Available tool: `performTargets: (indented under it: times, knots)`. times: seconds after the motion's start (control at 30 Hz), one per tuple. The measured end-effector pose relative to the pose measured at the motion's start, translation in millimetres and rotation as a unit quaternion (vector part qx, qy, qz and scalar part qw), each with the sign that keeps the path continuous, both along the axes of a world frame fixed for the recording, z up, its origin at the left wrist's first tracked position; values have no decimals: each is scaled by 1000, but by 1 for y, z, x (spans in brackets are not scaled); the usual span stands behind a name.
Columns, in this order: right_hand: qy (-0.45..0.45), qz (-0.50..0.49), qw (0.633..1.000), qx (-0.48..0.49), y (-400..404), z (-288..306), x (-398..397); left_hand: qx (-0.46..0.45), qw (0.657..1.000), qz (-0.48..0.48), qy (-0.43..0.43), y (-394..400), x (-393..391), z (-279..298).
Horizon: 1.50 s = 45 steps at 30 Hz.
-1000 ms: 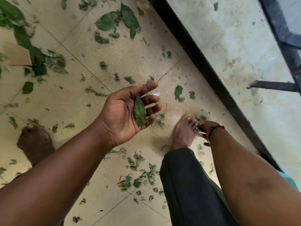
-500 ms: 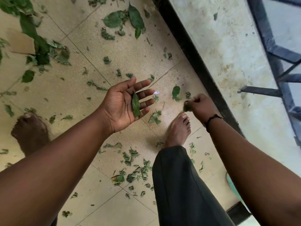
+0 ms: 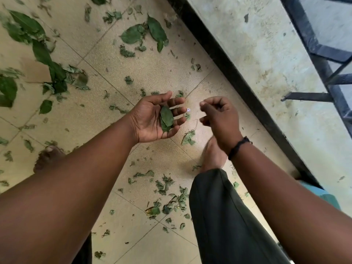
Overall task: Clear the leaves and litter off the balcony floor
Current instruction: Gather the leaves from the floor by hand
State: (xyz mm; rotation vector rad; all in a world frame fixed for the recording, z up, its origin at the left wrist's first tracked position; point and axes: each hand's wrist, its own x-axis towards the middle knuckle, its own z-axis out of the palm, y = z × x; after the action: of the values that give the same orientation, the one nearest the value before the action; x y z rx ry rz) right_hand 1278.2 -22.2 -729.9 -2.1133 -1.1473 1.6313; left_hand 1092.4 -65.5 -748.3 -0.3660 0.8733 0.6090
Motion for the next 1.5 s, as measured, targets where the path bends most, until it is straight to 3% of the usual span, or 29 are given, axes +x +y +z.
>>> performTargets:
  times: [0.07,0.2,0.33,0.5,0.6,0.7,0.77,0.83,1.0,1.13,1.23,1.37,1.5]
  knots:
    - [-110,28,993,-13,7,-38,21,-2,1000,-2,-10,0,-5,-5]
    - [-295,206,930,-73,21,-95,53,0,1000,-15,-17,-4,-15,-14]
    - [-325,283,901,-49,40,-121,45,7,999,-29,-12,-14,-30,-24]
    - [-340,402,845,-90,58,-120,28,-6,999,2,52,-19,-48,-33]
    - [-264,390,875,-113,63,-97,2,-15,991,58,123,-13,-54,-34]
    - [-59,331,931,-141,60,-54,-47,-16,983,93,158,-4,-59,-34]
    - [72,309,937,-148,54,-26,-80,-12,982,97,162,2,-62,-33]
    - [124,303,937,-120,45,-9,-109,-3,984,102,148,6,-65,-31]
    - [24,238,969,64,53,-15,-148,11,986,114,120,16,-83,-31]
    - [-100,223,967,75,101,-52,-158,13,985,128,113,17,-108,-35]
    - [-232,349,906,64,128,-78,-165,24,985,129,112,11,-125,-40]
    - [-283,511,805,106,137,-105,-180,16,984,130,124,-5,-146,-51]
    - [-290,478,821,119,120,-128,-185,-3,981,138,138,-25,-162,-56]
